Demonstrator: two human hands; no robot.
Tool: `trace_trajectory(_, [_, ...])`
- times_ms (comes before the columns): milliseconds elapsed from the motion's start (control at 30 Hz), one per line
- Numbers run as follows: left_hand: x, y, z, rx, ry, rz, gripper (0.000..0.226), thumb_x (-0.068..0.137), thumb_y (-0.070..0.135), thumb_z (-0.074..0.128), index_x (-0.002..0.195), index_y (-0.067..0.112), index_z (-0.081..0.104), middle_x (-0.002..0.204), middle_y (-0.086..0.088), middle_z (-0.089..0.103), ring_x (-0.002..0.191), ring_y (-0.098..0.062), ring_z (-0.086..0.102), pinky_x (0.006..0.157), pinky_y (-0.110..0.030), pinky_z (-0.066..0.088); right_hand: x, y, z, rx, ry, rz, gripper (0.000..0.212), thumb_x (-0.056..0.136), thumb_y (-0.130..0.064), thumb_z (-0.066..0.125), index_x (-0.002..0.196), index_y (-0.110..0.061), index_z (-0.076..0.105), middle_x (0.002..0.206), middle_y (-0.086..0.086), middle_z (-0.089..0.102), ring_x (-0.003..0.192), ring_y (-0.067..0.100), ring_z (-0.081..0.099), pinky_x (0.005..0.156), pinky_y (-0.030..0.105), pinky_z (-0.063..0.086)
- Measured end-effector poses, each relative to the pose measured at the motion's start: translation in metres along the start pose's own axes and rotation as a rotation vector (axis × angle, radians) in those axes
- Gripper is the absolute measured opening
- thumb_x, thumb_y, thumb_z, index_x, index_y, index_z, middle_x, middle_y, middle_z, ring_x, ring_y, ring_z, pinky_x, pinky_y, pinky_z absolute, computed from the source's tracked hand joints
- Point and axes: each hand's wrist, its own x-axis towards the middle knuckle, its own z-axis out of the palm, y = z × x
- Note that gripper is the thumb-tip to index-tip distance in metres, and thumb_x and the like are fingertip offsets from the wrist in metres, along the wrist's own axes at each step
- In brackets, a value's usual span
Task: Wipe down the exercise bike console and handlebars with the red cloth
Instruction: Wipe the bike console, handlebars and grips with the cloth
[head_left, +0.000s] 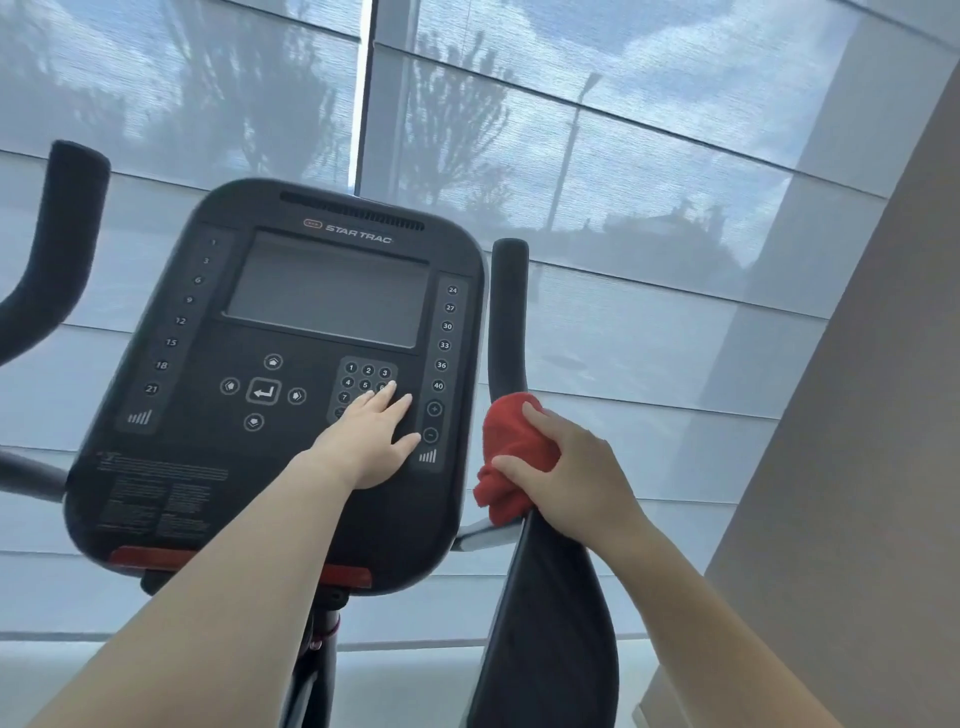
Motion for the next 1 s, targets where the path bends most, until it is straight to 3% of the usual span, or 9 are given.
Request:
trace_trajectory(167, [0.002,0.0,-0.001,-0.003,-0.002,0.001,0.062,0.097,0.045,0.034,0.15,0.027,0.008,0.159,0.007,-0.004,0.146,-0.016,-0.003,0.118,-0.039,0.009,0.004,-0.004,-0.01,-0.024,0.086,-0.004,0.027,0.083,-0.029,0.065,0.111,-0.03,0.068,0.102,-0.009,0.071,0.098,0.01,0.061,0.075,0.008,0.036])
trace_trajectory(300, [0.001,-0.001,-0.001,0.002,0.007,-0.001,0.061,0.097,0.044,0.034,0.15,0.026,0.008,0.159,0.008,-0.005,0.145,-0.015,-0.004,0.118,-0.039,0.012,0.014,-0.008,-0.007,0.032,0.183,-0.032,0.025,0.086,-0.026,0.063,0.11,-0.027,0.068,0.108,-0.008,0.07,0.101,0.011,0.06,0.081,0.008,0.033])
trace_trajectory(400, [0.0,0.0,-0.001,0.008,0.014,0.005,0.061,0.097,0.043,0.033,0.15,0.025,0.009,0.159,0.007,-0.005,0.146,-0.016,-0.004,0.118,-0.039,0.013,0.028,-0.013,-0.004,0.129,0.278,-0.07,0.024,0.086,-0.02,0.063,0.109,-0.022,0.069,0.102,-0.017,0.065,0.099,0.008,0.058,0.075,-0.005,0.028])
trace_trajectory(467, [-0.001,0.002,0.0,0.016,0.017,0.009,0.061,0.097,0.043,0.033,0.15,0.025,0.009,0.159,0.007,-0.006,0.146,-0.017,-0.004,0.117,-0.039,0.014,0.039,-0.013,0.001,0.151,0.256,-0.074,0.03,0.087,-0.019,0.063,0.117,-0.018,0.065,0.111,-0.018,0.061,0.109,0.006,0.055,0.079,-0.01,0.023])
trace_trajectory(533, [-0.001,0.002,0.0,0.02,0.016,0.009,0.061,0.097,0.044,0.033,0.15,0.026,0.009,0.159,0.007,-0.006,0.146,-0.017,-0.005,0.117,-0.04,0.014,0.046,-0.01,0.007,0.096,0.144,-0.059,0.039,0.088,-0.021,0.062,0.127,-0.016,0.058,0.135,-0.009,0.053,0.123,0.01,0.048,0.088,-0.005,0.02])
trace_trajectory(600, [-0.001,0.002,0.001,0.028,0.017,0.004,0.061,0.097,0.044,0.033,0.15,0.026,0.009,0.159,0.007,-0.007,0.145,-0.017,-0.005,0.117,-0.041,0.015,0.048,-0.005,0.009,0.053,0.083,-0.056,0.042,0.089,-0.024,0.061,0.13,-0.017,0.055,0.141,-0.005,0.048,0.127,0.014,0.046,0.092,0.001,0.02])
trace_trajectory(667, [0.0,0.003,0.003,0.044,0.018,0.0,0.061,0.097,0.044,0.033,0.15,0.026,0.009,0.159,0.007,-0.007,0.145,-0.017,-0.005,0.117,-0.043,0.016,0.048,0.001,0.006,0.009,0.08,-0.047,0.039,0.088,-0.029,0.062,0.126,-0.02,0.058,0.136,-0.003,0.054,0.124,0.015,0.05,0.097,0.009,0.027])
trace_trajectory(833, [0.007,0.007,-0.004,0.021,0.02,0.0,0.062,0.097,0.046,0.033,0.15,0.027,0.008,0.158,0.008,-0.008,0.145,-0.015,-0.006,0.117,-0.042,0.013,0.05,0.004,-0.012,0.083,0.107,-0.041,0.02,0.087,-0.03,0.062,0.104,-0.025,0.071,0.103,-0.005,0.072,0.098,0.013,0.062,0.084,0.016,0.039])
trace_trajectory(1000, [0.014,0.007,-0.007,0.099,0.055,0.005,0.061,0.097,0.047,0.03,0.15,0.029,0.005,0.158,0.008,-0.011,0.145,-0.014,-0.006,0.117,-0.044,0.013,0.073,-0.012,-0.024,0.177,0.312,-0.107,0.02,0.089,-0.023,0.061,0.106,-0.021,0.07,0.104,-0.001,0.072,0.098,0.017,0.062,0.081,0.012,0.036])
